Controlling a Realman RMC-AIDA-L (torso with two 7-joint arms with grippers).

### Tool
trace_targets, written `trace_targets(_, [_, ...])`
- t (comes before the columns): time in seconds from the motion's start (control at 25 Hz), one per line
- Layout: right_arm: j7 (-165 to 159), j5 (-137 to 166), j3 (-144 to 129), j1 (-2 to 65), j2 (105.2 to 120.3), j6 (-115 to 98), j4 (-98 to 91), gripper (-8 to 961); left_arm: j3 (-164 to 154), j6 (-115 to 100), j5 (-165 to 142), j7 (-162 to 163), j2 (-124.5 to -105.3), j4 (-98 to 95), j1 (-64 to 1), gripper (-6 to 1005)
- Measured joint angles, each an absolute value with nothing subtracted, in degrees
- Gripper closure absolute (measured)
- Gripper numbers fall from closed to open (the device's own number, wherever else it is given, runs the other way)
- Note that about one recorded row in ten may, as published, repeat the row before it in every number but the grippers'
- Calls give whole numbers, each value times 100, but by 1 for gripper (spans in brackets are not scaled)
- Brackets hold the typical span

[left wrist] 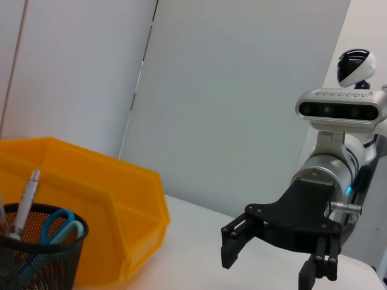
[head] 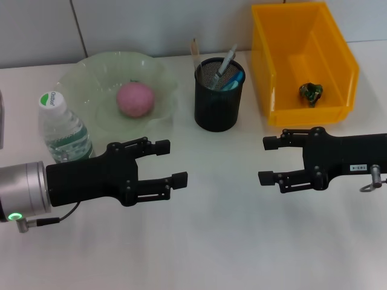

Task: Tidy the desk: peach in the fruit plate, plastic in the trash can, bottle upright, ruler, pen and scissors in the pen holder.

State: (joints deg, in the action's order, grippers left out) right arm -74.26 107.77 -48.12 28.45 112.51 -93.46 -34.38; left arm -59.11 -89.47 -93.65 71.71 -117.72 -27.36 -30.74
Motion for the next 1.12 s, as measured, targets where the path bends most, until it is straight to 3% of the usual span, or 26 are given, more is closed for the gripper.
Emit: trace_targets(1.12, [-7411, 10790, -4825, 2907, 11322, -9144, -3423, 135, -5944, -8968, -9678, 7304, -11701, -2895, -3081, 170])
